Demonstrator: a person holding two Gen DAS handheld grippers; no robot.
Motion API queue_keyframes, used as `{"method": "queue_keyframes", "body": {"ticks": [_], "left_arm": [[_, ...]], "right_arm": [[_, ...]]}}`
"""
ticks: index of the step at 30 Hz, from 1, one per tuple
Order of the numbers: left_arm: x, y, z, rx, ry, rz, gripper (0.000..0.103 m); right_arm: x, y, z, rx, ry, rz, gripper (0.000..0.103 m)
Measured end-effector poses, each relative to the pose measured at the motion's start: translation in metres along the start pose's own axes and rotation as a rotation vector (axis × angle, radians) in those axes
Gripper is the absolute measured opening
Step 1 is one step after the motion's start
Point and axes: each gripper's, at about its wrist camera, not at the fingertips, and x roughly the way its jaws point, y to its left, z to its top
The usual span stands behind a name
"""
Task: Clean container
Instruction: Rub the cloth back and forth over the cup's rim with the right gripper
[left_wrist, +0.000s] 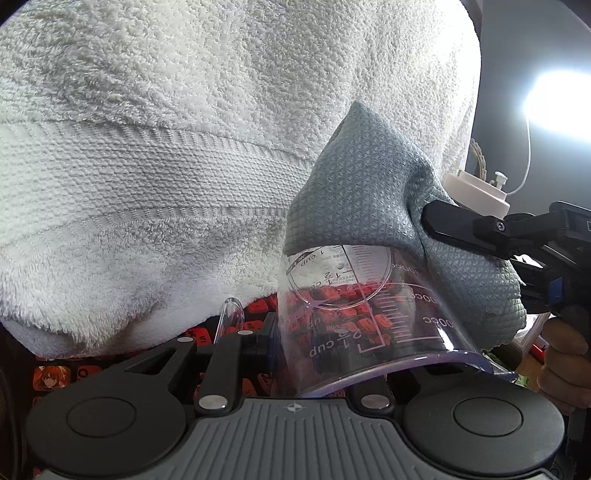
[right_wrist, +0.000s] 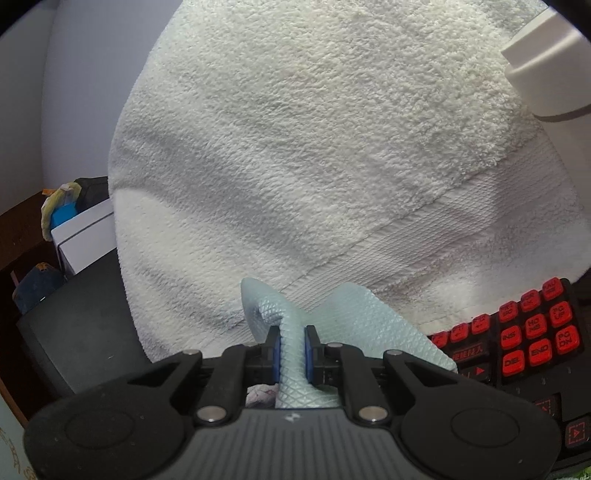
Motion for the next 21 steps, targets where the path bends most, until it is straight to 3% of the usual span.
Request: {"method": "queue_keyframes", "body": {"ticks": [17, 21], "left_arm": [[0.012, -0.008, 0.002, 0.002, 0.001, -0.001, 0.017], [0.012, -0.01, 0.002, 0.004, 0.001, 0.0, 0.017]], "right_arm": [[0.008, 0.023, -0.014, -0.084, 0.112, 0.148, 0.014], [0.007, 0.021, -0.011, -0.085, 0.096, 0.121, 0.01]]}}
